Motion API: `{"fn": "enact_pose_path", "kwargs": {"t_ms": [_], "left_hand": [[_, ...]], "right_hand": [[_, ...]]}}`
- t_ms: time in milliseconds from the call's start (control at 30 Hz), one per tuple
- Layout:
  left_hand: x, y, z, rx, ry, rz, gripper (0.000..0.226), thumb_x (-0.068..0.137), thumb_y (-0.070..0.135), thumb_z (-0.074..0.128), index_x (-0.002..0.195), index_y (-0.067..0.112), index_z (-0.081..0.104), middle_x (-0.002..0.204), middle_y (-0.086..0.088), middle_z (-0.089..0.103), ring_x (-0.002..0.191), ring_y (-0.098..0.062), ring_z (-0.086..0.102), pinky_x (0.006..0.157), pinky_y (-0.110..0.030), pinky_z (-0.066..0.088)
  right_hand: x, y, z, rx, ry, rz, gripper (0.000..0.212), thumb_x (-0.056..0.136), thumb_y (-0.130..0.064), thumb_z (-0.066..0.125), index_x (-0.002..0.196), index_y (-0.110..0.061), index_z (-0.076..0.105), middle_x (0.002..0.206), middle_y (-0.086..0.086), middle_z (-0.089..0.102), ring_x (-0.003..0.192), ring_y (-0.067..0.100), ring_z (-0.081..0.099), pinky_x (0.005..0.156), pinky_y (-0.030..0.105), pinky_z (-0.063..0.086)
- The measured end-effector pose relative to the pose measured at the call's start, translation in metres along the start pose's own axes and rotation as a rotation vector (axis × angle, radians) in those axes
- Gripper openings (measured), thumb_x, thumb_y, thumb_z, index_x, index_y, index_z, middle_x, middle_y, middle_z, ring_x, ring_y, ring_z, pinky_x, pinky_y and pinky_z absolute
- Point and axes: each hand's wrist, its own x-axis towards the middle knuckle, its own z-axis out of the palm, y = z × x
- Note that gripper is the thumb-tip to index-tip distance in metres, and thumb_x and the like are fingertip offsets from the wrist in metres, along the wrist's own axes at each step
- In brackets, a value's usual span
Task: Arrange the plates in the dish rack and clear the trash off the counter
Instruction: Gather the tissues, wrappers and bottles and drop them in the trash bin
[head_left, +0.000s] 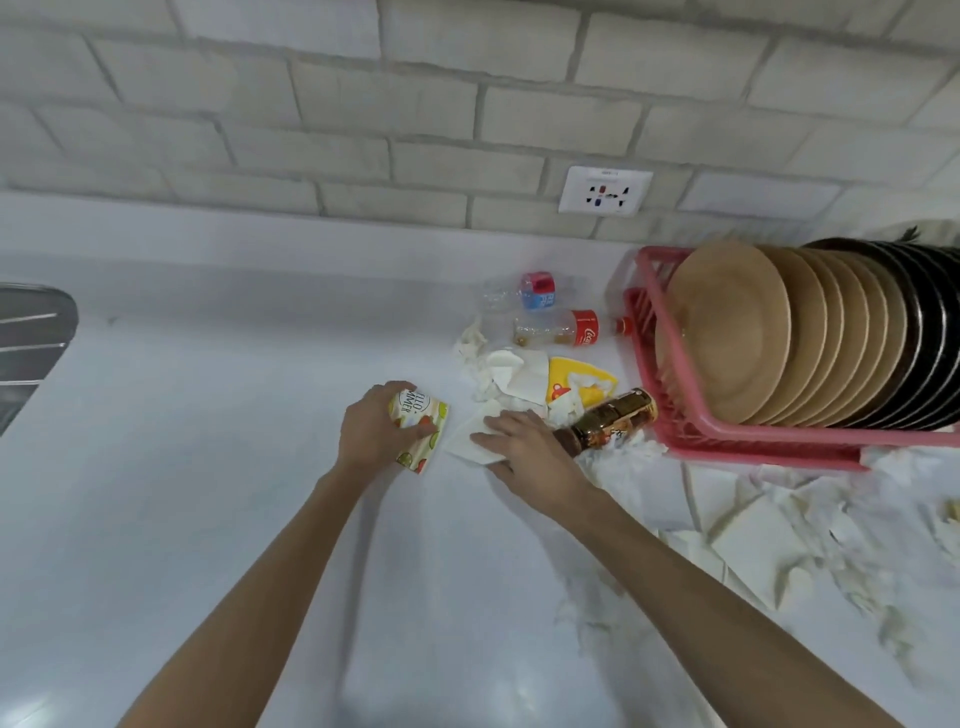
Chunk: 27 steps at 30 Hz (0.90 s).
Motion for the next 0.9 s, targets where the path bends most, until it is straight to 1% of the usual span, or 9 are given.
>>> {"fn": "enact_pose_path", "kwargs": {"t_ms": [100, 233, 433, 567, 600, 667, 733, 800, 900], "left_hand": [[-0.011, -0.002, 0.0, -0.031, 0.004, -0.006, 0.052, 0.072, 0.038, 0.086, 0.117, 0.025, 0.062, 0.107, 0.006, 0.067, 0.094, -0.017, 0.063, 0.081, -0.032, 0.049], [-0.029, 0.002, 0.002, -0.103, 0.092, -0.023, 0.045, 0.076, 0.035, 0.083, 0.114, 0.025, 0.061, 0.097, 0.011, 0.066, 0.086, -0.014, 0.062, 0.077, -0.032, 0.048], [-0.043, -0.002, -0.004, -0.237, 0.054, -0.071, 0.039, 0.064, 0.051, 0.07, 0.099, 0.035, 0.063, 0.087, 0.018, 0.07, 0.082, -0.004, 0.065, 0.069, -0.021, 0.045], [-0.045, 0.007, -0.007, -0.406, 0.048, -0.116, 0.029, 0.067, 0.036, 0.067, 0.093, 0.047, 0.064, 0.087, 0.015, 0.072, 0.08, -0.018, 0.069, 0.073, -0.038, 0.056], [-0.047, 0.013, -0.01, -0.458, 0.054, -0.143, 0.03, 0.066, 0.03, 0.065, 0.092, 0.046, 0.065, 0.089, 0.011, 0.073, 0.078, -0.021, 0.068, 0.071, -0.04, 0.056], [-0.053, 0.027, -0.017, -0.597, 0.094, -0.21, 0.03, 0.068, 0.02, 0.065, 0.094, 0.035, 0.069, 0.094, 0.001, 0.072, 0.078, -0.027, 0.064, 0.064, -0.034, 0.051], [-0.061, 0.039, -0.024, -0.728, 0.165, -0.253, 0.028, 0.079, 0.004, 0.066, 0.103, 0.018, 0.069, 0.102, -0.007, 0.07, 0.085, -0.027, 0.063, 0.063, -0.03, 0.048], [-0.071, 0.049, -0.031, -0.796, 0.184, -0.235, 0.028, 0.087, -0.004, 0.061, 0.105, 0.015, 0.069, 0.107, -0.008, 0.069, 0.09, -0.027, 0.063, 0.067, -0.031, 0.047], [-0.092, 0.071, -0.041, -0.882, 0.154, -0.217, 0.027, 0.09, -0.001, 0.061, 0.108, 0.017, 0.068, 0.108, -0.007, 0.069, 0.091, -0.03, 0.064, 0.066, -0.032, 0.046]], "right_hand": [[-0.008, -0.002, 0.015, 0.06, 0.05, -0.002, 0.042, 0.077, -0.002, 0.073, 0.118, -0.01, 0.07, 0.125, 0.017, 0.065, 0.116, 0.041, 0.059, 0.103, 0.052, 0.044], [-0.011, -0.008, 0.019, 0.045, 0.058, 0.057, 0.04, 0.089, -0.005, 0.063, 0.129, -0.012, 0.064, 0.139, 0.015, 0.056, 0.131, 0.039, 0.049, 0.115, 0.05, 0.027], [-0.023, -0.02, 0.021, 0.136, 0.061, 0.12, 0.042, 0.085, -0.001, 0.057, 0.125, -0.013, 0.067, 0.137, 0.012, 0.058, 0.131, 0.036, 0.05, 0.117, 0.051, 0.023], [-0.017, -0.007, 0.015, 0.168, 0.077, 0.105, 0.044, 0.078, -0.001, 0.059, 0.118, -0.016, 0.07, 0.129, 0.01, 0.065, 0.121, 0.035, 0.06, 0.102, 0.062, 0.042], [-0.014, -0.007, 0.01, 0.168, 0.085, 0.097, 0.044, 0.081, 0.0, 0.058, 0.121, -0.016, 0.069, 0.132, 0.011, 0.063, 0.124, 0.033, 0.058, 0.107, 0.06, 0.038], [-0.014, -0.009, 0.002, 0.178, 0.102, 0.078, 0.044, 0.091, -0.002, 0.053, 0.13, -0.017, 0.063, 0.141, 0.008, 0.056, 0.134, 0.026, 0.048, 0.121, 0.042, 0.017], [-0.019, -0.015, -0.008, 0.247, 0.162, 0.058, 0.043, 0.094, -0.005, 0.051, 0.133, -0.019, 0.061, 0.144, 0.003, 0.054, 0.138, 0.018, 0.044, 0.12, 0.031, 0.006], [-0.031, -0.024, -0.024, 0.328, 0.251, 0.047, 0.04, 0.095, -0.007, 0.051, 0.131, -0.02, 0.063, 0.143, -0.001, 0.055, 0.137, 0.011, 0.044, 0.121, 0.031, 0.01], [-0.065, -0.041, -0.053, 0.552, 0.399, 0.07, 0.034, 0.098, -0.013, 0.053, 0.128, -0.022, 0.065, 0.138, -0.007, 0.059, 0.132, 0.002, 0.047, 0.117, 0.025, 0.026]]}}
